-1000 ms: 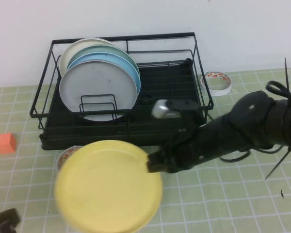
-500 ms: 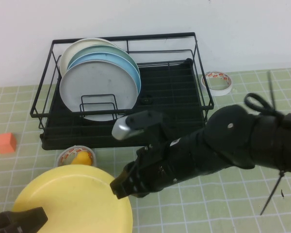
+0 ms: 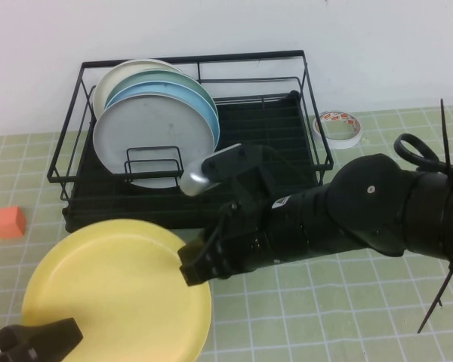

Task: Place plate on rack
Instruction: Hand over the plate, then place the plate on the rack

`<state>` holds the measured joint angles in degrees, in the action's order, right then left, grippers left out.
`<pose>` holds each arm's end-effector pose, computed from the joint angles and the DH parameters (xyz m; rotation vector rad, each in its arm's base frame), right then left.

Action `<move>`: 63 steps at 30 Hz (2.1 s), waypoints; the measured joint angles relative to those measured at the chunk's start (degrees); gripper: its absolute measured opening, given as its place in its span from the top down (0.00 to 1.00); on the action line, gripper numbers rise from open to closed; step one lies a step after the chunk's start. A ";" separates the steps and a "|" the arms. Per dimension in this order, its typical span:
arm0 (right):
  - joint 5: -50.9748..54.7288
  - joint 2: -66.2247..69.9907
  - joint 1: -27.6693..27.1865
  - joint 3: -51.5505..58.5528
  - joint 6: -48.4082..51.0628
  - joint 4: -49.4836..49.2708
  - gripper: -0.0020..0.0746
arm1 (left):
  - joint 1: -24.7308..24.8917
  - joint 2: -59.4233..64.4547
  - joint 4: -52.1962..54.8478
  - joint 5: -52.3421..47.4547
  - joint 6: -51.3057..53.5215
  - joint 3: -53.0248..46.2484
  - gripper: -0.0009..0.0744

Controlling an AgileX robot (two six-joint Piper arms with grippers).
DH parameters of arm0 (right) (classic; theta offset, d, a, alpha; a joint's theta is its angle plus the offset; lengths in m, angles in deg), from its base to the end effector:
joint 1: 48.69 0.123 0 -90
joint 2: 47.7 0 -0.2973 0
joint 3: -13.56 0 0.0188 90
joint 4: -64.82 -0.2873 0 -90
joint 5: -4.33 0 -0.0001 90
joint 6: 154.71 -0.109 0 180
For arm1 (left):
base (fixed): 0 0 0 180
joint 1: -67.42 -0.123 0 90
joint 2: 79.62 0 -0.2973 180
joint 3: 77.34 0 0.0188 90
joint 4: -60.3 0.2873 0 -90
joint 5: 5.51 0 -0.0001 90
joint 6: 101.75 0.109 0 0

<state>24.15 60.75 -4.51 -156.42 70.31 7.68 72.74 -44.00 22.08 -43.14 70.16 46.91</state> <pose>0.2911 0.3263 0.2181 -0.8379 2.2108 0.8152 0.1266 -0.0532 0.2537 -0.4324 2.1784 -0.8660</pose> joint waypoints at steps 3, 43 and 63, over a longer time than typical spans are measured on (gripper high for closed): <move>-1.39 0.00 -0.82 0.00 0.22 0.00 0.96 | 0.00 0.00 -0.11 0.00 0.93 0.00 0.25; 7.57 -1.55 -3.42 0.26 37.51 -33.69 0.47 | -0.04 2.11 1.40 14.13 35.32 0.51 0.86; 31.68 -32.39 -7.87 0.26 4.59 25.71 0.97 | 8.00 15.21 2.12 37.14 84.79 9.33 0.86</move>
<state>55.83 28.37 -12.39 -156.17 74.91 33.39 80.73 -28.79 24.21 -6.00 154.95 56.24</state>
